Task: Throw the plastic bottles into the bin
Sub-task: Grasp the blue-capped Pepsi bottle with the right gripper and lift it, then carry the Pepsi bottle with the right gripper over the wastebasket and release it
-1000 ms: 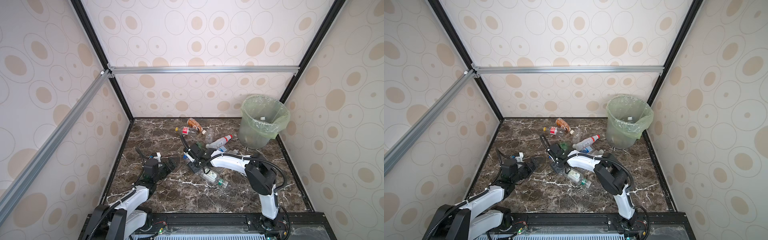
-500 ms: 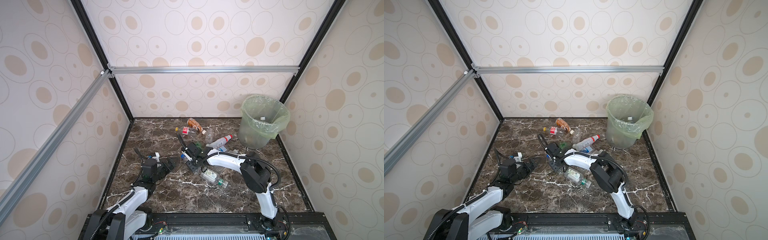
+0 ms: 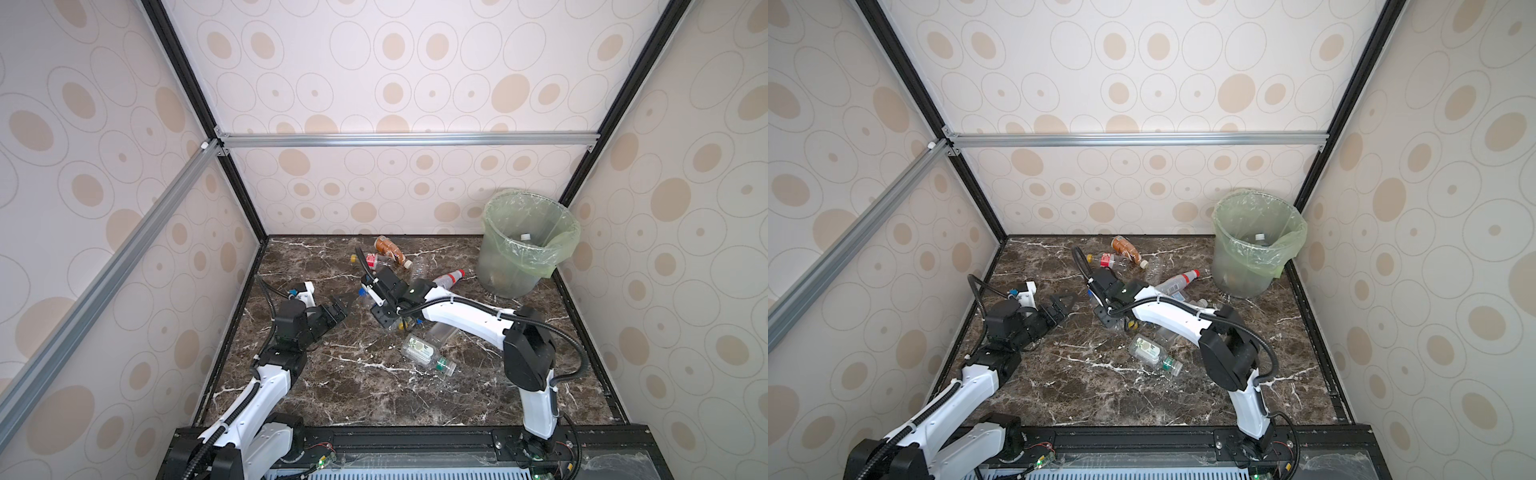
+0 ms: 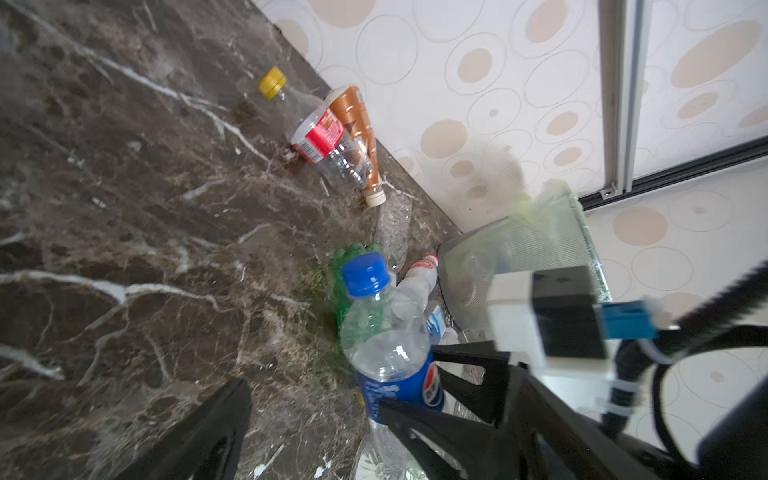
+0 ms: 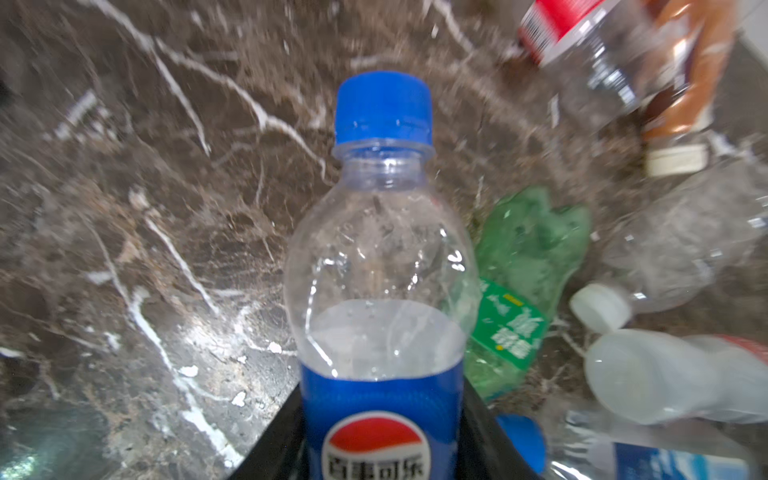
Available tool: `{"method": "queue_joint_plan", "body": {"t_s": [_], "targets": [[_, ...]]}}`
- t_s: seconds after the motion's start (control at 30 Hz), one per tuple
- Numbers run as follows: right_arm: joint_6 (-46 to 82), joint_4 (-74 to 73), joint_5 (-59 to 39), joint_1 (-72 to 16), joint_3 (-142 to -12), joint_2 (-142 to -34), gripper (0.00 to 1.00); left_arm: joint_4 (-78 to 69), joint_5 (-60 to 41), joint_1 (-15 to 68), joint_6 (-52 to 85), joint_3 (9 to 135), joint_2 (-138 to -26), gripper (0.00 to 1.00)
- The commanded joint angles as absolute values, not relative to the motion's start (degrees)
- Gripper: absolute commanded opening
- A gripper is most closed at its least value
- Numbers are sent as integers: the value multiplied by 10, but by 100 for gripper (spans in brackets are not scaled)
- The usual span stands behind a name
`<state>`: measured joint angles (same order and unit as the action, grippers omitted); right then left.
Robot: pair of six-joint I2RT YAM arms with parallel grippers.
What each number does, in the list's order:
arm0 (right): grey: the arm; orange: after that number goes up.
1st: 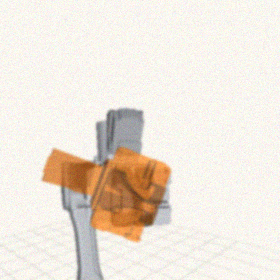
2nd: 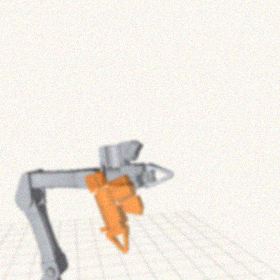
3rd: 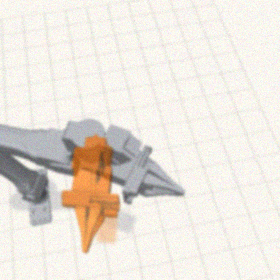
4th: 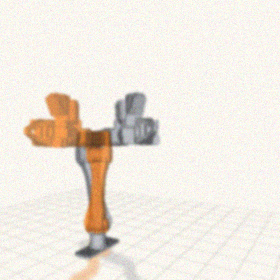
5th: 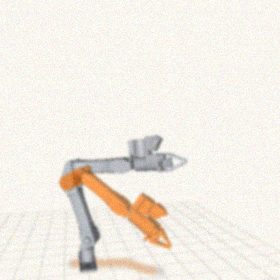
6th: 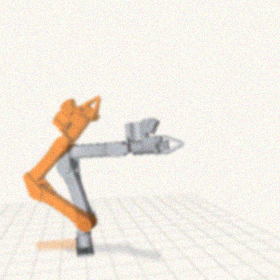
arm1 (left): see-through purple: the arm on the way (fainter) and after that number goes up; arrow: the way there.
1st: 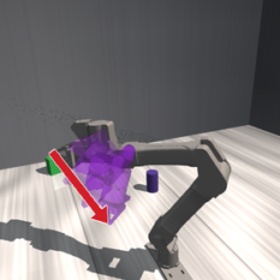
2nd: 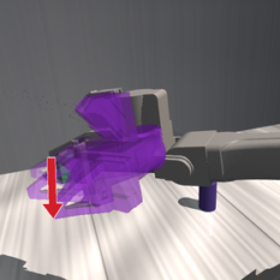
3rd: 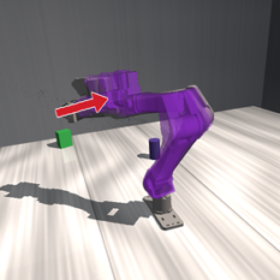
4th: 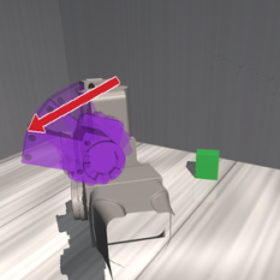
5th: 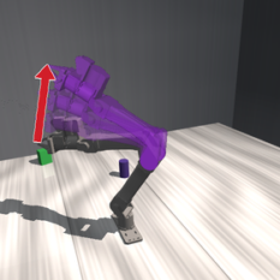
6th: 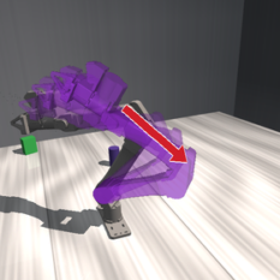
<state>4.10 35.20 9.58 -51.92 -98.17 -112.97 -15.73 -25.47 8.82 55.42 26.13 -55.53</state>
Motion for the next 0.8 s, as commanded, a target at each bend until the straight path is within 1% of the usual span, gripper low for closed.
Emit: {"method": "queue_joint_plan", "body": {"t_s": [0.0, 0.13, 0.2, 0.37, 0.5, 0.6, 0.77], "targets": [[14, 377, 138, -499, -1027, -1069, 48, -157, -259, 97, 536, 291, -542, 99], [-15, 381, 183, -469, -1059, -1023, 48, -188, -251, 130, 534, 324, -565, 99], [-27, 389, 202, -447, -1078, -1002, 48, -193, -243, 159, 521, 357, -590, 99], [-62, 394, 248, -391, -1106, -949, 48, -207, -203, 244, 488, 449, -651, 99], [-93, 378, 300, -356, -1120, -901, 47, -247, -210, 297, 484, 533, -726, 99], [-133, 356, 333, -351, -1129, -865, 47, -251, -212, 326, 474, 598, -773, 99], [-178, 316, 378, -351, -1145, -810, 46, -256, -219, 357, 458, 668, -822, 99]]}}
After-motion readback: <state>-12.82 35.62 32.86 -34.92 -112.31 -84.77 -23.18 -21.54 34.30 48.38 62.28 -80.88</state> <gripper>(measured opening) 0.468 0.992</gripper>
